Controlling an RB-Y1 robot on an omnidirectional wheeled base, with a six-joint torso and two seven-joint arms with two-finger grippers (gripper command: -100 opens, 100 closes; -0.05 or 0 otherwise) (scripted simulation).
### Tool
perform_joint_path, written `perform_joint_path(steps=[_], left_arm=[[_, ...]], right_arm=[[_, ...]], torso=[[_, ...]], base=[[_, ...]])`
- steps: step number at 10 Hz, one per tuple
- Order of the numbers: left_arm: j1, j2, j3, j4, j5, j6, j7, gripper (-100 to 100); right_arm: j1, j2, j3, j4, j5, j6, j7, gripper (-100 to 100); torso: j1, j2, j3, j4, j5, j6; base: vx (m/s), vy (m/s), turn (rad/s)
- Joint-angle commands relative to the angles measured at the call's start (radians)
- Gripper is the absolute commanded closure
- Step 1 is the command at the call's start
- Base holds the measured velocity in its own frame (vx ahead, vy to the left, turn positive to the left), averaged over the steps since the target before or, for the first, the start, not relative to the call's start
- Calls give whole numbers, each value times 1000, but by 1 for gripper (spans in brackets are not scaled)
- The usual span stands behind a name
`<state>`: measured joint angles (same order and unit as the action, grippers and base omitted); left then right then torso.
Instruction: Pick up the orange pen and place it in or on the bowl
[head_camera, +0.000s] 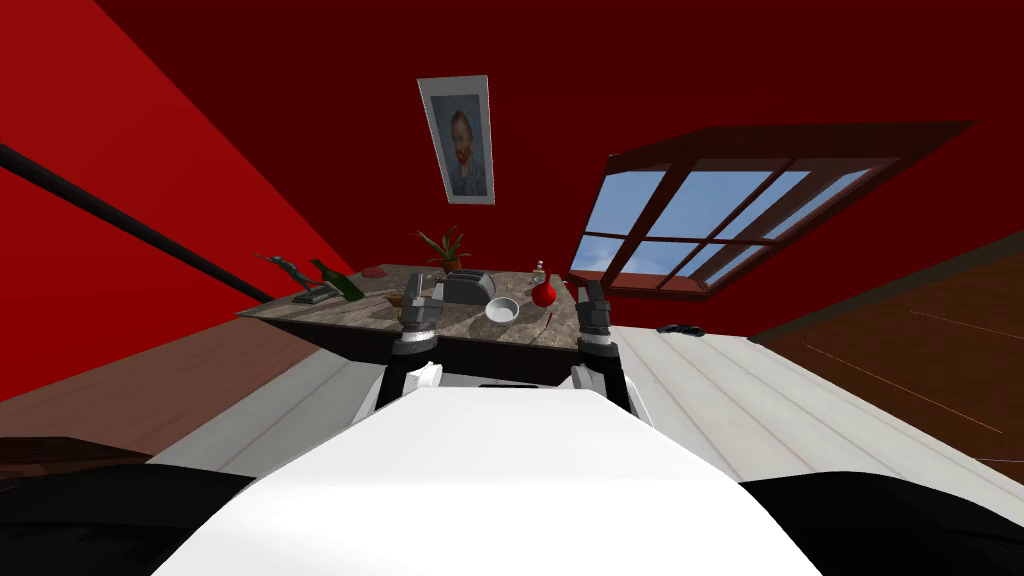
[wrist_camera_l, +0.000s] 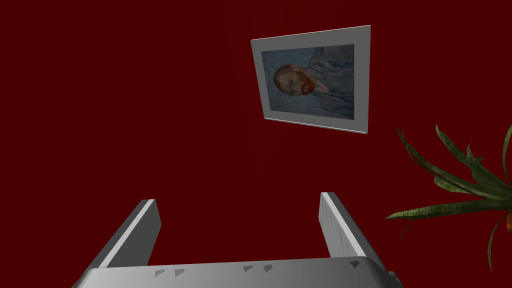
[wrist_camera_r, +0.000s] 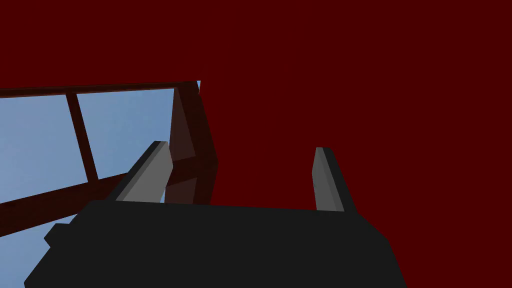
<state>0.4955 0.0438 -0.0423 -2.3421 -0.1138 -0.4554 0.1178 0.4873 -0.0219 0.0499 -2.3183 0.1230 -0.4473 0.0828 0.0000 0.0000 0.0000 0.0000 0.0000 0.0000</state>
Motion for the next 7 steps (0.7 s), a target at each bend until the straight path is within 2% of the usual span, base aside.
perform_joint_path(steps=[1, 7], left_arm=[[0, 0, 0, 0, 0, 0, 0, 0], [0, 0, 0, 0, 0, 0, 0, 0]], right_arm=[[2, -46, -5, 12, 7, 19, 6, -100], [14, -150, -31, 76, 44, 116, 37, -100]], torso=[[0, 0, 0, 0, 0, 0], [4, 0, 0, 0, 1, 0]], base=[[2, 28, 39], [1, 53, 46]])
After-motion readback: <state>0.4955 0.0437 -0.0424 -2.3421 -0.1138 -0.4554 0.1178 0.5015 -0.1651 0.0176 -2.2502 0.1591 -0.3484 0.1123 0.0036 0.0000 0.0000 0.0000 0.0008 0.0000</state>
